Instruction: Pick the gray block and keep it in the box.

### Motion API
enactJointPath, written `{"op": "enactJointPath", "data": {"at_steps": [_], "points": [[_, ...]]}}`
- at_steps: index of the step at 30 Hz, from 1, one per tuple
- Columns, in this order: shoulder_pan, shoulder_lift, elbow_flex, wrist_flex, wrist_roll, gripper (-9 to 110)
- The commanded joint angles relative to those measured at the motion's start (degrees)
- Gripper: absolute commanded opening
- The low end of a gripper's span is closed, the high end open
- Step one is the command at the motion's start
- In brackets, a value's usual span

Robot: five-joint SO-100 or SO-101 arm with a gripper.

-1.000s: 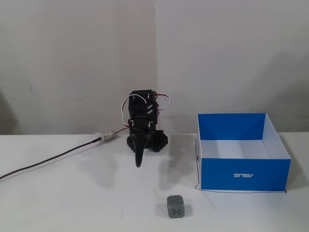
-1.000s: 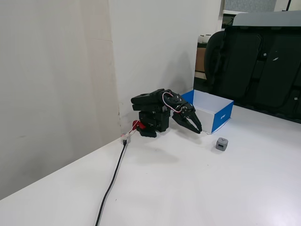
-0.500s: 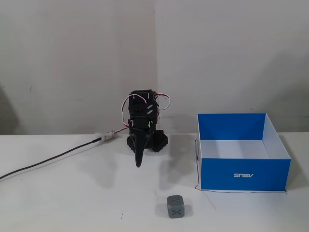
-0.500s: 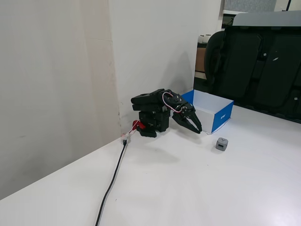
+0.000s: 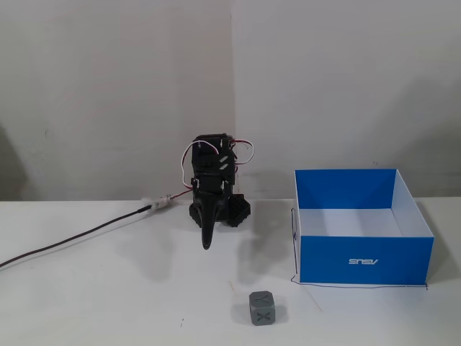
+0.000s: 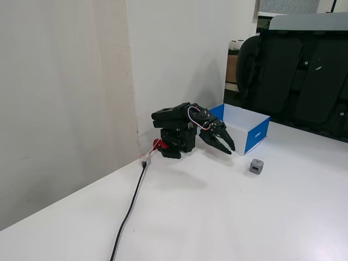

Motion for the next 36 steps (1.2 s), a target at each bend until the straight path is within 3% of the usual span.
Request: {"op": "enactJointPath", "data": {"at_steps": [1, 7, 13, 20, 30, 36], "points": [[-2.81, 9.14, -0.53, 0.35, -0.35, 0], [-5.01, 9.14, -1.23, 1.32, 0.0, 0], [-10.37, 6.06, -16.61, 9.49, 1.41, 0], [-13.36, -13.54, -26.28, 5.98, 3.25, 0], [-14.41, -58.36, -46.85, 2.81, 9.93, 0], [-16.96, -65.83, -50.27, 1.67, 10.11, 0]]}}
